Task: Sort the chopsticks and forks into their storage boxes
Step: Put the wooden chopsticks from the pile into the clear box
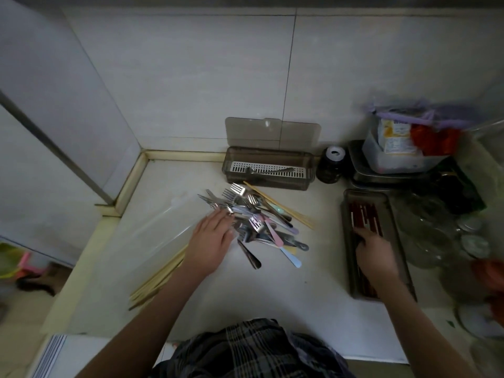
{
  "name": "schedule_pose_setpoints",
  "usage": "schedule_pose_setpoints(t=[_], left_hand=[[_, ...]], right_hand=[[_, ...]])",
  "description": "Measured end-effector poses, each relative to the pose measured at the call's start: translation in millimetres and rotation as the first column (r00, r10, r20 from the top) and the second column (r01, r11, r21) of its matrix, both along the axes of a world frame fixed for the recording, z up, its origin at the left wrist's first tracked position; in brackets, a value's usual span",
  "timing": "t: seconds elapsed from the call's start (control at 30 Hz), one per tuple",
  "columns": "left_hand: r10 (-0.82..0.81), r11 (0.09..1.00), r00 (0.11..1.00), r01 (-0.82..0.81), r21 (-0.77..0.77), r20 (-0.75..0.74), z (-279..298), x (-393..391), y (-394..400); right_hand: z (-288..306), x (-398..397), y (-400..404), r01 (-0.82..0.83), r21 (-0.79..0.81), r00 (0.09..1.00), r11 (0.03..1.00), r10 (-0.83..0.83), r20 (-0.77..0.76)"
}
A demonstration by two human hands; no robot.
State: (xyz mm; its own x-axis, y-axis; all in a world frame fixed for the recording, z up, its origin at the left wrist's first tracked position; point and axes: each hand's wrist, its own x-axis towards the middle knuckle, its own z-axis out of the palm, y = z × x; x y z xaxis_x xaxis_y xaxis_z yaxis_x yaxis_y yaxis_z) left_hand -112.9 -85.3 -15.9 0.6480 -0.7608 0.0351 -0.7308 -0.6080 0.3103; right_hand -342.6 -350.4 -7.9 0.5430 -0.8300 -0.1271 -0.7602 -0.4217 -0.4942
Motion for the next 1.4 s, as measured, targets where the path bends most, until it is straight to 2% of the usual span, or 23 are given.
schedule_pose_setpoints(t=[0.07, 0.13, 0.2, 0.3, 0.37, 0.43, 0.63, 0.73, 0.83, 0.93, 1.0, 1.1, 1.2, 1.3, 1.4], left_hand=[[0.011, 1.0, 1.0, -0.011, -0.014, -0.017, 1, 0, 7], [0.045, 0.998, 0.998, -0.046, -0.04, -0.035, 3, -1, 16], [0.096, 0.994, 0.994, -0.098, -0.053, -0.051, 5, -1, 28], [0.164, 0.986, 0.986, -0.164, -0.013, -0.038, 8, 0, 49], [0.195, 0.981, 0.98, -0.195, 0.013, -0.027, 9, 0, 65], [0.194, 0.981, 0.981, -0.194, -0.005, -0.005, 9, -2, 79], [0.2, 0.979, 0.98, -0.2, -0.039, -0.018, 3, -6, 85], [0.208, 0.976, 0.978, -0.209, -0.064, -0.028, 0, -5, 85], [0.249, 0.958, 0.969, -0.247, -0.143, -0.011, 2, -10, 83], [0.339, 0.899, 0.939, -0.304, -0.316, 0.062, 10, -19, 81], [0.319, 0.889, 0.927, -0.22, -0.402, 0.197, 16, -23, 80], [0.192, 0.947, 0.92, -0.083, -0.309, 0.341, 22, -26, 73], [0.186, 0.977, 0.943, -0.148, -0.153, 0.276, 24, -30, 70], [0.257, 0.954, 0.964, -0.241, -0.176, 0.073, 19, -27, 82], [0.359, 0.901, 0.929, -0.37, -0.225, -0.089, 14, -19, 95]], right_hand=[[2, 19, 6, -0.015, -0.19, 0.99, 0.982, 0.041, 0.132], [4, 45, 14, -0.147, -0.325, 0.972, 0.934, 0.198, 0.13], [1, 76, 21, -0.296, -0.296, 0.946, 0.908, 0.322, 0.043], [-19, 111, 29, -0.44, -0.118, 0.89, 0.89, 0.416, -0.185], [-31, 120, 32, -0.441, -0.09, 0.87, 0.893, 0.401, -0.287], [-35, 124, 34, -0.433, -0.143, 0.859, 0.89, 0.36, -0.363], [-27, 128, 35, -0.329, -0.169, 0.893, 0.929, 0.248, -0.376], [-27, 116, 33, -0.29, -0.135, 0.937, 0.947, 0.253, -0.24], [-22, 111, 39, -0.384, -0.265, 0.919, 0.885, 0.393, -0.019], [-13, 124, 64, -0.521, -0.451, 0.798, 0.725, 0.602, 0.045], [-7, 136, 85, -0.614, -0.465, 0.688, 0.638, 0.721, 0.081], [1, 149, 118, -0.733, -0.394, 0.534, 0.554, 0.828, 0.17], [2, 159, 145, -0.796, -0.326, 0.469, 0.51, 0.86, 0.201], [-2, 162, 148, -0.795, -0.228, 0.492, 0.563, 0.817, 0.301], [-5, 157, 128, -0.667, -0.167, 0.645, 0.727, 0.674, 0.359]])
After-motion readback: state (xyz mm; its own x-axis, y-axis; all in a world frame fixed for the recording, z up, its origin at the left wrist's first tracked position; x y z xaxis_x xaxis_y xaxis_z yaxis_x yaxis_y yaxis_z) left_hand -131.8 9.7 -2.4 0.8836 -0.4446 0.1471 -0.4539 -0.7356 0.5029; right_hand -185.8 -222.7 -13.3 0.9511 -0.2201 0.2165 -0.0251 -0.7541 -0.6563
